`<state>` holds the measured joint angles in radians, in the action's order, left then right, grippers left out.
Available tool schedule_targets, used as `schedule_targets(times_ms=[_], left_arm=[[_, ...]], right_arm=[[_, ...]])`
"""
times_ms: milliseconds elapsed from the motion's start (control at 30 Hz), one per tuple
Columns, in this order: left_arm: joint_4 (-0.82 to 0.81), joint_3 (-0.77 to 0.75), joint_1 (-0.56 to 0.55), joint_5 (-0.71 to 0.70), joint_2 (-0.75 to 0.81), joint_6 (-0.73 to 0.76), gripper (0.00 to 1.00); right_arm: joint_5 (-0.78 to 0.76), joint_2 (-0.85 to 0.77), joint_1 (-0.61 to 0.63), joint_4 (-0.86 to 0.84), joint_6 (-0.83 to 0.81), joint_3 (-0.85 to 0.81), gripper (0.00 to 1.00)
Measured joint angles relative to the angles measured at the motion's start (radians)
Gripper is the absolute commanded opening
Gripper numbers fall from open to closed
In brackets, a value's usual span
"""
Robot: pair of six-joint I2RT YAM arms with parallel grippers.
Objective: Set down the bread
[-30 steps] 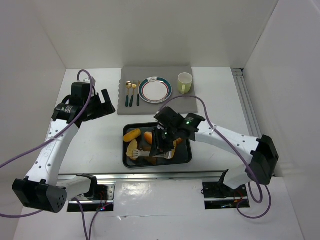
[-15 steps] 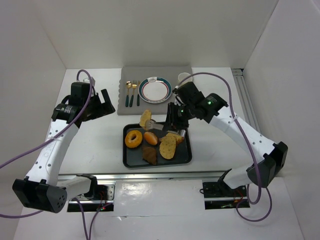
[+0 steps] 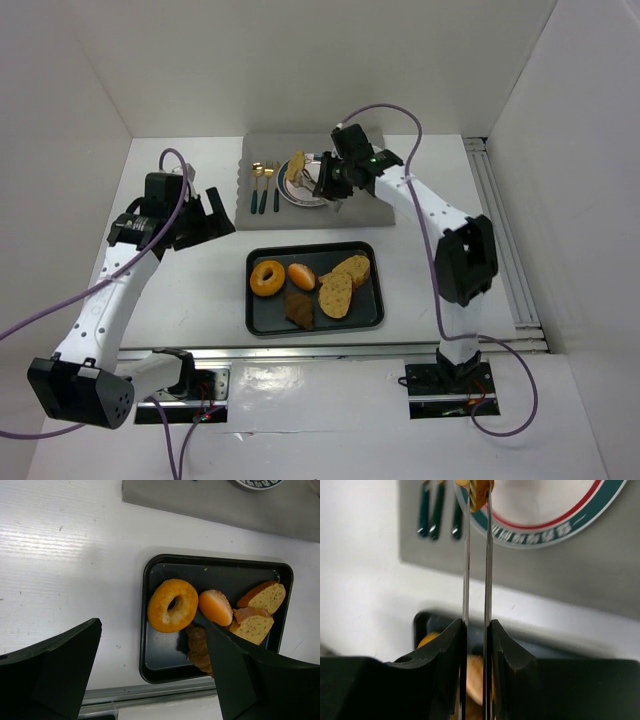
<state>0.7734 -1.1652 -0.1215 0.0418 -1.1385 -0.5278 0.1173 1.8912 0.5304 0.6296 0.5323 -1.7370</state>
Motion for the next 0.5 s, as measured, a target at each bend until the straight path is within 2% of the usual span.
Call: schedule_targets(times_ms=[133,233,333,500], left_arm=[[0.003,0.013,0.006,0.024,0.003,0.005,0.98],[0.005,0.024,0.007,0.037,0.009,0.009,0.98],[0.008,0.028,0.007,0.044,0.012,0.022,0.98],[0.008,0.038,0.007,0.056,0.015,0.028,0.98]], right_arm=[[-0.024,0.167,-0.030,-0.042,-0.020,-0.073,0.33],[-0.022,0.223,-0.043,-0.042,-0.027,-0.078,0.51],[-0.037,0.231,-0.043,-0.042,-0.030,-0.083,0.64],[-0.056,0.213,-0.043,-0.045,-0.032,-0.090,0.64]])
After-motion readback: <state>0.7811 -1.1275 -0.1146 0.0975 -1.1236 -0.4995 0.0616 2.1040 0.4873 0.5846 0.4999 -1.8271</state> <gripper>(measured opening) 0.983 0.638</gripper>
